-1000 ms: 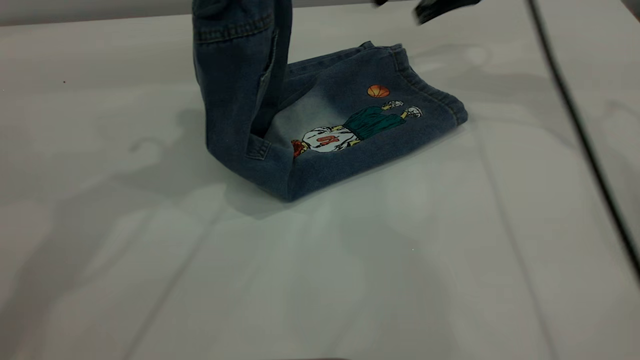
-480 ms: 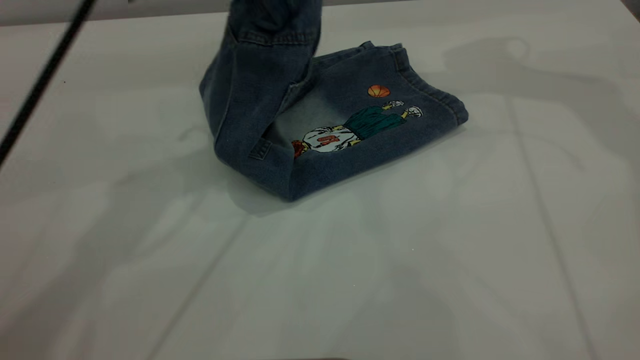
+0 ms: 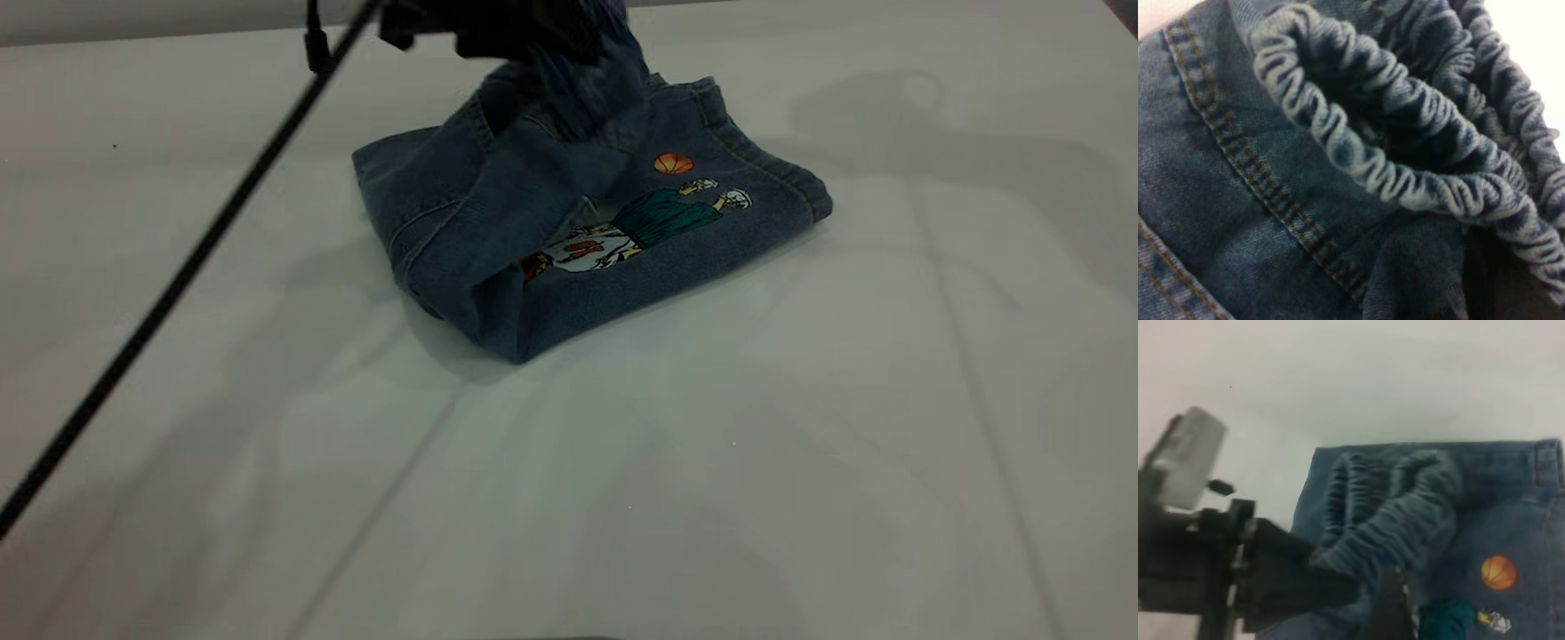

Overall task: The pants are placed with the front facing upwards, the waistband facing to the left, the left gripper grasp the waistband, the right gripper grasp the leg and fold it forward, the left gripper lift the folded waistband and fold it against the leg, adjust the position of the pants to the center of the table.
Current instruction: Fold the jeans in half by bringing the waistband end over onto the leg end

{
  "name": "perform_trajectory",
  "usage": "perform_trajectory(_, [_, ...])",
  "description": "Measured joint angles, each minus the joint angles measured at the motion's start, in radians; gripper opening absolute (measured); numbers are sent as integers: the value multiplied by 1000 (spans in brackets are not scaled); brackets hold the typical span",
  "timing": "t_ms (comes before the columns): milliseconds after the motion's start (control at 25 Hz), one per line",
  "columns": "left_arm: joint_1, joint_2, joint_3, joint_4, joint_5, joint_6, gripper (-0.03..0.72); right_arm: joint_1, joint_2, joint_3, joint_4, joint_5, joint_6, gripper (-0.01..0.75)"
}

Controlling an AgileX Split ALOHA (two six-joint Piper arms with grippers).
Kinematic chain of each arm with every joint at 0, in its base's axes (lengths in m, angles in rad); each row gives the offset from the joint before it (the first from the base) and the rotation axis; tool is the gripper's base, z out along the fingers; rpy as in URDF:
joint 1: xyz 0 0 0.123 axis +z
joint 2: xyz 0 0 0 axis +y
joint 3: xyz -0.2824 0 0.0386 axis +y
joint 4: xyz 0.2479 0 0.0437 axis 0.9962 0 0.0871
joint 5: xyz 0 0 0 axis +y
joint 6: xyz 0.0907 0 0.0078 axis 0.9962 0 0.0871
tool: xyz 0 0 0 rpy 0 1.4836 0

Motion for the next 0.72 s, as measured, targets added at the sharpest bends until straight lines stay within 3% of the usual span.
perform_trajectory(200, [-5, 23, -9, 2, 26, 17, 159, 0, -5, 0, 2, 26, 0, 533])
perform_trajectory(520, [5, -16, -9, 4, 104, 47, 526, -12, -88, 0, 38, 27, -7, 533])
perform_trajectory(720, [37, -169, -9, 52, 152, 51, 582, -12, -98, 0, 40, 62, -8, 533])
